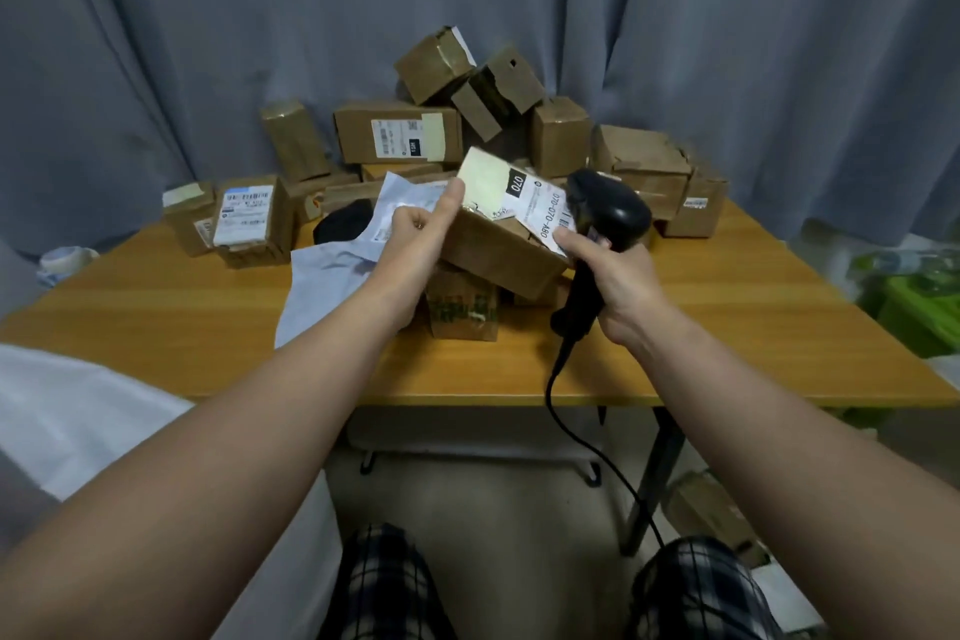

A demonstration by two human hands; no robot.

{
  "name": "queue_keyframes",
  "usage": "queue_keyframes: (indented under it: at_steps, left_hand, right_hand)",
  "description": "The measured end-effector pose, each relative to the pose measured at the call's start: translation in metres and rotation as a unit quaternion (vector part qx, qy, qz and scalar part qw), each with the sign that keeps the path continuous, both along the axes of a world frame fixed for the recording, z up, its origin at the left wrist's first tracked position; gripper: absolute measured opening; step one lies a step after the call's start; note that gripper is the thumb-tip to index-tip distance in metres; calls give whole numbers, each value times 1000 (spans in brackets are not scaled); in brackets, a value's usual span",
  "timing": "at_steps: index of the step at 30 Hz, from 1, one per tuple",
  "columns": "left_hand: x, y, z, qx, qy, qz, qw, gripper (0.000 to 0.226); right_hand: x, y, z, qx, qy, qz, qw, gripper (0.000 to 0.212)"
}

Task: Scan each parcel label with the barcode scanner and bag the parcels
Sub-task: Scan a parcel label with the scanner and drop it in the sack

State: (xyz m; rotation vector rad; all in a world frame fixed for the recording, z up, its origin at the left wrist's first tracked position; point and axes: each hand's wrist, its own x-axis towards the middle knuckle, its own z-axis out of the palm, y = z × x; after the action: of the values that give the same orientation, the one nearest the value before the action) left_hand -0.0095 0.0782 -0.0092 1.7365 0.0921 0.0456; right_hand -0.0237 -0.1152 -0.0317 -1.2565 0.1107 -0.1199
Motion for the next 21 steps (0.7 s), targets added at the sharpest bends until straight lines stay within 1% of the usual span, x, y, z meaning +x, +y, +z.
queue_keyframes:
  at_steps: [1, 2, 3, 5, 6, 7, 10, 12, 14, 16, 18, 21]
  left_hand:
    - [-1, 0, -1, 3, -4, -1, 1000, 55]
    - [0, 1, -3, 4, -5, 0, 1000, 49]
    - [2, 2, -6, 7, -4, -1, 1000, 50]
    - [-1, 5, -8, 5, -4, -14, 1000, 68]
    - [-3, 7, -9, -8, -3, -24, 1000, 77]
    - [-5, 8, -11, -30, -4, -32, 999, 82]
    - [-13, 2, -16, -126, -66, -39, 989, 80]
    - [-23, -8, -17, -155, -108, -53, 980, 84]
    - [-34, -19, -18, -137, -120, -84, 980, 89]
    - [-44, -26, -21, -94, -114, -106, 983, 87]
    - [-54, -30, -24, -62, -97, -113, 987, 78]
    - [-65, -31, -26, -30, -70, -105, 992, 59]
  right_hand:
    - [-2, 2, 0, -9, -5, -6, 1000, 21]
    - [-3, 4, 1, -14, -11, -9, 1000, 20]
    - [-5, 5, 2, -15, -18, -10, 1000, 21]
    - [-9, 5, 4, 0, -25, -8, 1000, 24]
    - [-12, 4, 5, 14, -27, -2, 1000, 26]
    - [-16, 4, 7, 27, -30, 3, 999, 27]
    - [-29, 9, 7, 60, -54, -23, 996, 28]
    - [-41, 14, 8, 94, -50, -52, 993, 22]
    - [-52, 15, 10, 138, -40, -61, 988, 16]
    - [-62, 11, 12, 166, -54, -50, 983, 8]
    - [-69, 5, 13, 144, -76, -47, 986, 6]
    - [-76, -4, 11, 88, -86, -57, 991, 12]
